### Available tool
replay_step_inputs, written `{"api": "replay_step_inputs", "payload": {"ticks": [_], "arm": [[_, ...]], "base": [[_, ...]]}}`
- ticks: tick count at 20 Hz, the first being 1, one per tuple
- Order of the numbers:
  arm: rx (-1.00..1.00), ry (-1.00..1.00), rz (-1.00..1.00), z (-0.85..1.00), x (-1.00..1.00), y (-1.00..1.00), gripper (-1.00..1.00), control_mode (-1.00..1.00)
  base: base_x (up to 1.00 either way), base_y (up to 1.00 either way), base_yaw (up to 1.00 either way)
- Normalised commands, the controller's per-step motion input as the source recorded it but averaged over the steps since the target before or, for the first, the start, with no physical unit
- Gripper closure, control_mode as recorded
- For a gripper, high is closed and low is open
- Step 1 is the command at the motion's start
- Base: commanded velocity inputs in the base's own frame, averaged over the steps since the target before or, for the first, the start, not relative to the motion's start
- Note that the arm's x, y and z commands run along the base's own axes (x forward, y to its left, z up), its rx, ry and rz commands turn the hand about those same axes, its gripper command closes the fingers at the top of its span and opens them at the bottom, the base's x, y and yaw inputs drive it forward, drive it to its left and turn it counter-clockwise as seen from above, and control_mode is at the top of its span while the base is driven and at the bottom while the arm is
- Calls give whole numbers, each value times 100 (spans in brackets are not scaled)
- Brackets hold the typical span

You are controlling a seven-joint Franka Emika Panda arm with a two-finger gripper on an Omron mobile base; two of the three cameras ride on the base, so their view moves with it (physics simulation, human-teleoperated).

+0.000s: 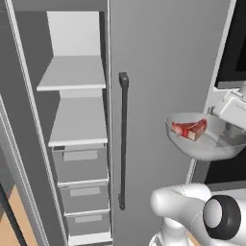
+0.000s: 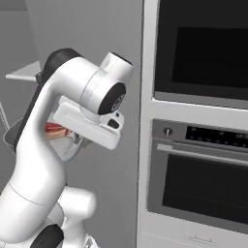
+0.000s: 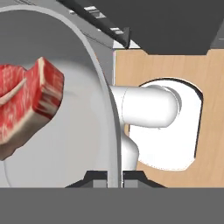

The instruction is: Take the meat container that has the steak and place it on the second highest rack of the freezer. Then take the vegetable container that has the lime and cucumber and place it on the highest rack of the freezer.

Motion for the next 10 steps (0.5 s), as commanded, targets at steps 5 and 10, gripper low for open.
{"api": "replay_step_inputs", "payload": {"ticks": [5, 10], "arm": [[0, 0, 0, 0, 0, 0, 100, 100], [0, 0, 0, 0, 0, 0, 100, 100]], "base": [[-6, 83, 0], [40, 26, 0]]}}
